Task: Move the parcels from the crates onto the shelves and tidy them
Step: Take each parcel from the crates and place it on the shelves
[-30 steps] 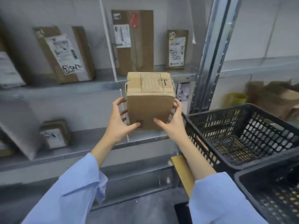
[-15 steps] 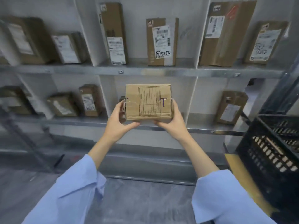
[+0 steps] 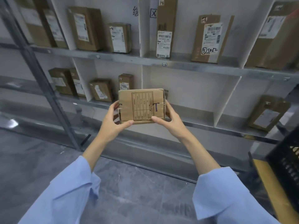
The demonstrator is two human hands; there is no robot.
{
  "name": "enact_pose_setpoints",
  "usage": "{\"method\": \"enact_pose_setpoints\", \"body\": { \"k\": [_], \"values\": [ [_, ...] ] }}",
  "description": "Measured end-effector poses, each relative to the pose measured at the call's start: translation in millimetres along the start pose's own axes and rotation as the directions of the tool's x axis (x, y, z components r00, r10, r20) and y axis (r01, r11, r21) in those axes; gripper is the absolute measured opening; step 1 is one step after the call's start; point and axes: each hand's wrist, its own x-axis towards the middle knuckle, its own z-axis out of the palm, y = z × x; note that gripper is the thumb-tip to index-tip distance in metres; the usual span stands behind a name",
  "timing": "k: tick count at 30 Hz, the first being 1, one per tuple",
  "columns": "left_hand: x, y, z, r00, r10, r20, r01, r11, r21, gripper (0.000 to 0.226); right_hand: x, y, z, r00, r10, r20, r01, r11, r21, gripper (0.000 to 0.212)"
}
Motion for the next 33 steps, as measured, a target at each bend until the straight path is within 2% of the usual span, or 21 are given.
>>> {"method": "enact_pose_setpoints", "body": {
  "k": [5, 11, 15, 22, 27, 33],
  "values": [
    [-7.8, -14.0, -25.4, 0.996, 0.023, -0.084, -0.015, 0.995, 0.099, 0.099, 13.7, -7.8, 23.0, 0.996, -0.058, 0.061, 0.062, 0.997, -0.055, 0.103],
    [-4.3, -19.7, -38.8, 0.994, 0.038, -0.099, -0.037, 0.999, 0.011, 0.090, 24.2, -0.9, 39.9, 0.996, -0.071, 0.062, 0.076, 0.993, -0.085, 0.121],
    [0.2, -24.6, -38.4, 0.995, 0.037, -0.090, -0.039, 0.999, -0.018, 0.078, 28.1, 0.5, 44.0, 0.989, -0.142, 0.034, 0.144, 0.984, -0.104, 0.114],
    [7.0, -29.5, -35.6, 0.993, 0.057, -0.100, -0.052, 0.997, 0.061, 0.080, 34.7, 6.4, 40.6, 0.992, -0.125, 0.024, 0.127, 0.989, -0.081, 0.112],
    [10.2, -31.0, -31.4, 0.996, 0.047, -0.071, -0.047, 0.999, 0.007, 0.088, 36.8, 8.7, 37.8, 0.993, -0.115, 0.031, 0.117, 0.991, -0.068, 0.106],
    [14.4, -39.1, -27.5, 0.997, 0.077, -0.032, -0.076, 0.997, 0.029, 0.108, 33.1, 11.1, 36.2, 0.994, -0.078, 0.074, 0.081, 0.996, -0.040, 0.112]
  ]
}}
